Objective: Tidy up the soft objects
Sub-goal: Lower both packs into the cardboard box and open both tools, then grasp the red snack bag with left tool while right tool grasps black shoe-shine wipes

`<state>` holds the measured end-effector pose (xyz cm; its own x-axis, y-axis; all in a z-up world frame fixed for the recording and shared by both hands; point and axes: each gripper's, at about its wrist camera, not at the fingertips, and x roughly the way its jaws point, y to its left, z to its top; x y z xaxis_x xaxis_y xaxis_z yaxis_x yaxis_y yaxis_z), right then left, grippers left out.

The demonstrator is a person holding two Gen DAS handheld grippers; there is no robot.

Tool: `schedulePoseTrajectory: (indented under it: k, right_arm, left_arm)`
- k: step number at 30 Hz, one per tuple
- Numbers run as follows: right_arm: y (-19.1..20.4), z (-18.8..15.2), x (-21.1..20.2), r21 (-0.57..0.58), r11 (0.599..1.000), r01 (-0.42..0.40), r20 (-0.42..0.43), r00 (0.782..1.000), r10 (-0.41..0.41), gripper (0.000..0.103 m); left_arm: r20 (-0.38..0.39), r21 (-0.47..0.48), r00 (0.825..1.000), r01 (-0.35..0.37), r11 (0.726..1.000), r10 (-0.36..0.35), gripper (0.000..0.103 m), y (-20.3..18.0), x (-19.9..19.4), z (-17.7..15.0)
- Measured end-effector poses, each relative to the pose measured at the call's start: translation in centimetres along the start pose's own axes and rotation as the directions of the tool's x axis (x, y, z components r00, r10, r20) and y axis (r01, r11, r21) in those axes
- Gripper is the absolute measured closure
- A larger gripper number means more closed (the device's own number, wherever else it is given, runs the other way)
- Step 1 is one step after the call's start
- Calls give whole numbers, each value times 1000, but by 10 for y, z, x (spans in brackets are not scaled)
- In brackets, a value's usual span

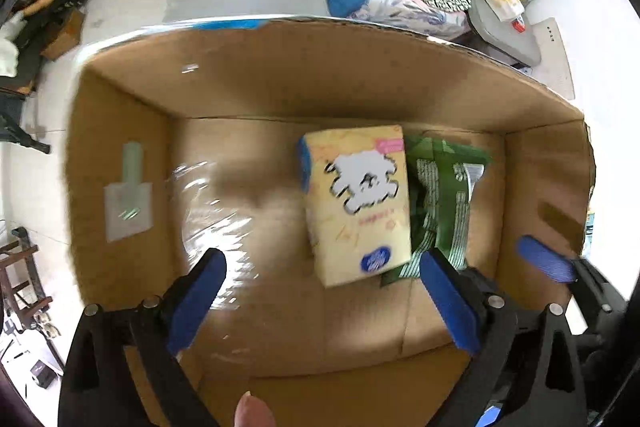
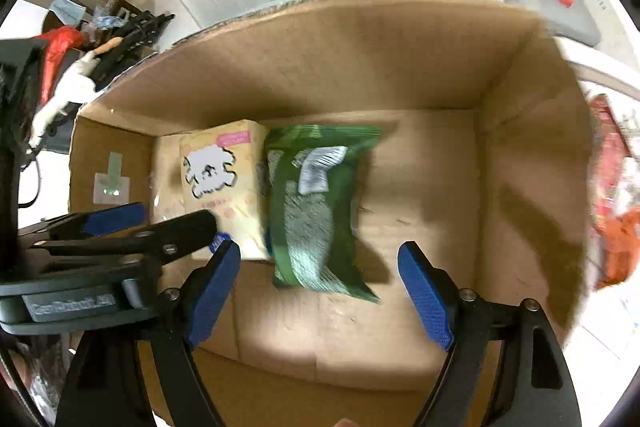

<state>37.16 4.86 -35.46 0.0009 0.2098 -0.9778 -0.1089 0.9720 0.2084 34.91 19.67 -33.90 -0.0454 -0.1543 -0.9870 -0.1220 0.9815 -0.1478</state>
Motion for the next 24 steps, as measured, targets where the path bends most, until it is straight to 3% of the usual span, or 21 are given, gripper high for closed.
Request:
schedulePoseTrajectory:
  k: [2,4,8,15,24]
  right_arm:
    - [2,-8,-12,-10,999,51,7,999,-51,3]
    - [4,-20,-23,-25,996,84,18,996,-83,0]
    - [9,-40,-46,-34,990,136,44,990,-135,0]
    - [13,-83,-90,-27,987,156,73,985,-153,0]
    - [24,-143,-155,-6,991,135,182,975,-131,0]
  left_arm:
    - [27,-4,1000,0,1000,0,3,3,-11,-12]
    - [58,0,998,7,1000,-7,1,4,-20,-23]
    - [114,1,993,4,1000,-4,1,3,-44,-47]
    - [162,-18,987,16,1000,-13,1,11,-81,-91]
    - [268,11,963,-9,1000,5,1,-5,-134,-148]
